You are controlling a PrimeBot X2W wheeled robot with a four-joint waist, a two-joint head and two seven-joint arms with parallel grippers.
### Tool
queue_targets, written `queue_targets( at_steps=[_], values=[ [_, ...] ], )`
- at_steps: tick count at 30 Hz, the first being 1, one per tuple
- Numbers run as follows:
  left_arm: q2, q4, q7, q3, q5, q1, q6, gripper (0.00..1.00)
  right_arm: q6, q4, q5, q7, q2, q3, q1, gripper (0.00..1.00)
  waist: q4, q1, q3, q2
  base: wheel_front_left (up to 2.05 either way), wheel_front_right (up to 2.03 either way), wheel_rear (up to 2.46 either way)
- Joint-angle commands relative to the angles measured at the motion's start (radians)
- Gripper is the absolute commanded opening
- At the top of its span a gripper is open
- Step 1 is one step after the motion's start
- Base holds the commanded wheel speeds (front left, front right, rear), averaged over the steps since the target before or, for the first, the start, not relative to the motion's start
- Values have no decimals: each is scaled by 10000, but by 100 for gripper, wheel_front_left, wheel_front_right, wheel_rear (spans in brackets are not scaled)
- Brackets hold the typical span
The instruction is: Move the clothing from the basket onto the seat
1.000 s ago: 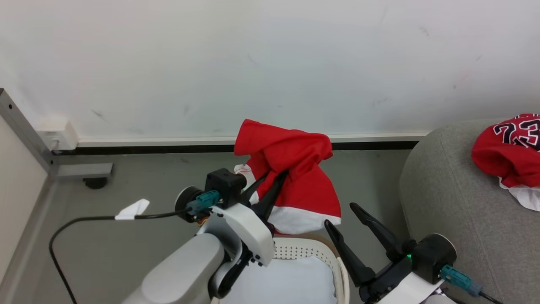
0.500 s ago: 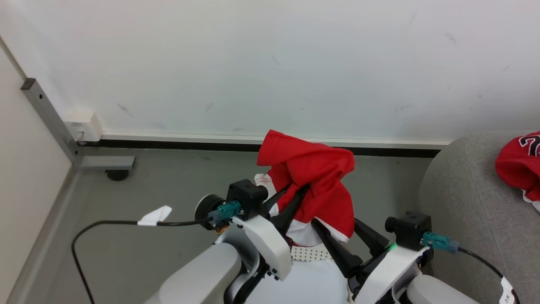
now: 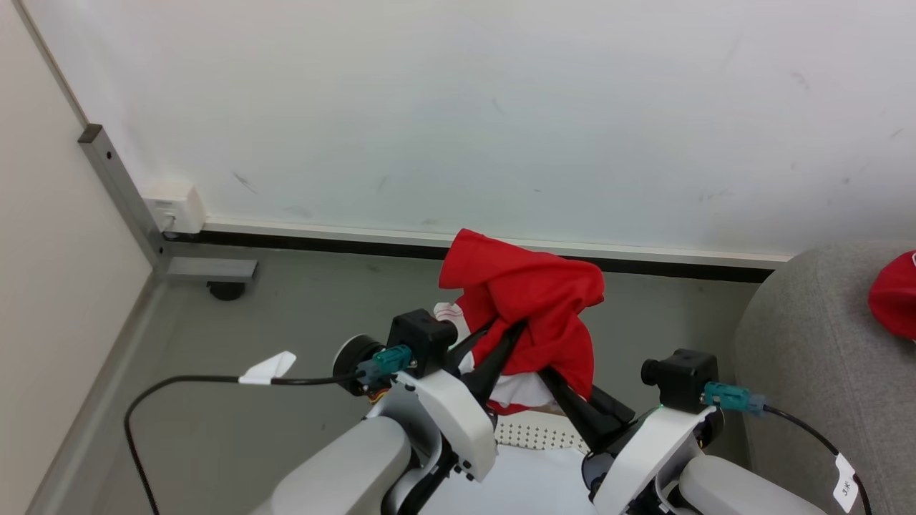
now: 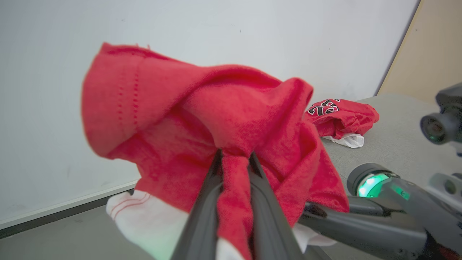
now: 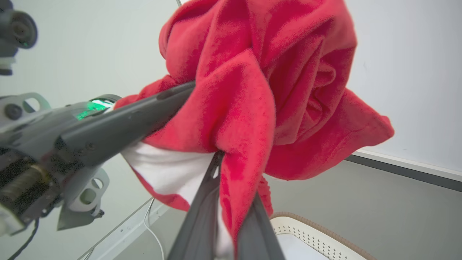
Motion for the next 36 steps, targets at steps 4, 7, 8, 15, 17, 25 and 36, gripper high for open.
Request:
queue_targets(
  at_steps=[4, 7, 8, 15, 17, 25, 36],
  values=[
    [26, 36, 41, -20, -140, 31, 95, 0, -23, -220, 108, -43, -32, -208, -109, 0, -87, 0, 10, 0, 0, 0, 0],
    [-15, 56, 47, -42, -153, 18, 124, 0, -23, -338, 38, -46, -69, -284, -23, 0, -155, 0, 18, 0, 0, 0, 0],
    [-21, 58, 43, -50, -156, 21, 141, 0, -23, -374, 13, -44, -86, -311, 8, 0, -179, 0, 21, 0, 0, 0, 0],
    [-5, 21, -28, -80, -161, 70, 159, 0, -23, -468, -187, -43, -117, -521, 157, 0, -338, 0, 41, 0, 0, 0, 0],
    [27, -11, -54, -71, -174, 90, 168, 5, -23, -446, -246, -44, -97, -587, 179, 0, -389, 0, 58, 0, 0, 0, 0],
    [154, -201, -214, 14, -238, 252, 139, 100, -23, -397, -509, -43, -147, -1070, 348, 0, -745, 0, 109, 0, 0, 0, 0],
    [292, -540, -389, 8, -247, 541, 70, 100, -23, -719, -1148, -44, -857, -2291, 499, 0, -1780, 0, 202, 0, 0, 0, 0]
  ],
)
